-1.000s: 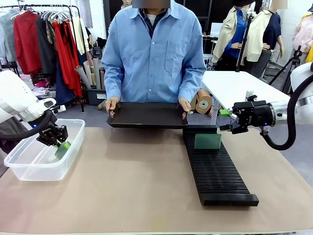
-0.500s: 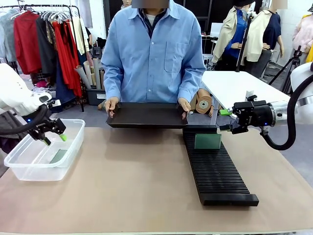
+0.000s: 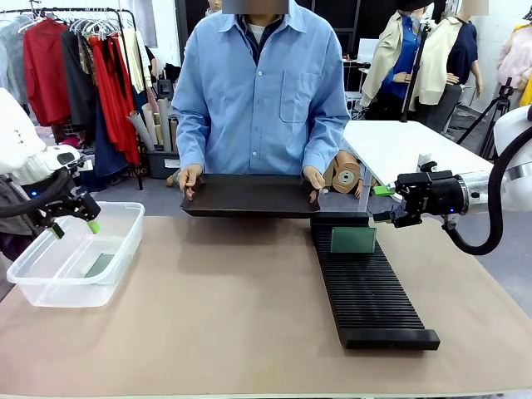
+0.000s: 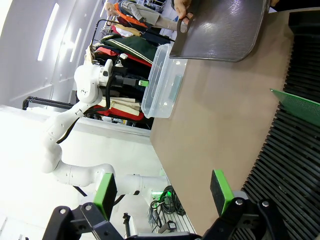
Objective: Sort PCBs into racks and boxes based on the side picked up.
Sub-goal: If the short side of the Blank PCB is picked up, insert it into the PCB Rack ; if the long side is picked up, place it in the Organizing box.
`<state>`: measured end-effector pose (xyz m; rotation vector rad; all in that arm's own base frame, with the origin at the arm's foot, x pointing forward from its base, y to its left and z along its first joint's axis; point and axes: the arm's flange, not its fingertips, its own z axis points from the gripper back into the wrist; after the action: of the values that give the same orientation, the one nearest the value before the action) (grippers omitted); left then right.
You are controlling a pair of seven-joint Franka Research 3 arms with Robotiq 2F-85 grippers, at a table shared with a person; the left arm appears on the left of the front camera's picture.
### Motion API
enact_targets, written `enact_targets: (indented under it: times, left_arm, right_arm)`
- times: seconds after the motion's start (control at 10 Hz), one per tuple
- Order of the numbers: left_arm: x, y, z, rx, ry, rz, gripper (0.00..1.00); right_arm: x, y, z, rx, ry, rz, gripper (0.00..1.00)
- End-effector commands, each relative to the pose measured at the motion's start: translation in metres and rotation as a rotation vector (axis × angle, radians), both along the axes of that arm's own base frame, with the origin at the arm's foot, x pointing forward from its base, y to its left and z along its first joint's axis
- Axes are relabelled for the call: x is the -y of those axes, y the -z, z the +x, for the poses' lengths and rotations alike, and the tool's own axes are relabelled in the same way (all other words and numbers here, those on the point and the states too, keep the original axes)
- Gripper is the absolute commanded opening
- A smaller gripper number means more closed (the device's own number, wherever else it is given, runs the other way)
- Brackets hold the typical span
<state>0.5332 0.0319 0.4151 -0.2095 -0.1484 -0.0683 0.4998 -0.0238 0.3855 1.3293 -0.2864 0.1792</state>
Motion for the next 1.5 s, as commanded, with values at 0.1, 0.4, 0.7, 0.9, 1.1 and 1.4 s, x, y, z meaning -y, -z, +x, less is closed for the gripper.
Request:
enact_targets:
  times: [0.1, 0.4, 0.7, 0.9, 1.1, 1.4]
  left_arm:
    - [0.0, 0.0, 0.0, 0.0, 0.0, 0.0, 1.0]
    - [0.0, 0.0, 0.0, 0.0, 0.0, 0.0, 1.0]
    - [0.0, 0.0, 0.0, 0.0, 0.0, 0.0, 1.0]
    - [0.0, 0.0, 0.0, 0.0, 0.0, 0.0, 1.0]
    - [-0.002, -0.009, -0.006, 0.009, 0.083, -0.073, 1.0]
    - [-0.016, -0.03, -0.011, 0.011, 0.213, -0.33, 1.0]
  right_arm:
    - [-0.001, -0.002, 0.001, 0.005, 0.002, 0.004, 1.0]
    - [-0.001, -0.002, 0.001, 0.005, 0.002, 0.004, 1.0]
    - [-0.001, -0.002, 0.001, 0.005, 0.002, 0.004, 1.0]
    - [-0.001, -0.002, 0.001, 0.005, 0.002, 0.004, 1.0]
    - [-0.001, -0.002, 0.001, 0.005, 0.002, 0.004, 1.0]
    - [-0.001, -0.002, 0.001, 0.005, 0.002, 0.004, 1.0]
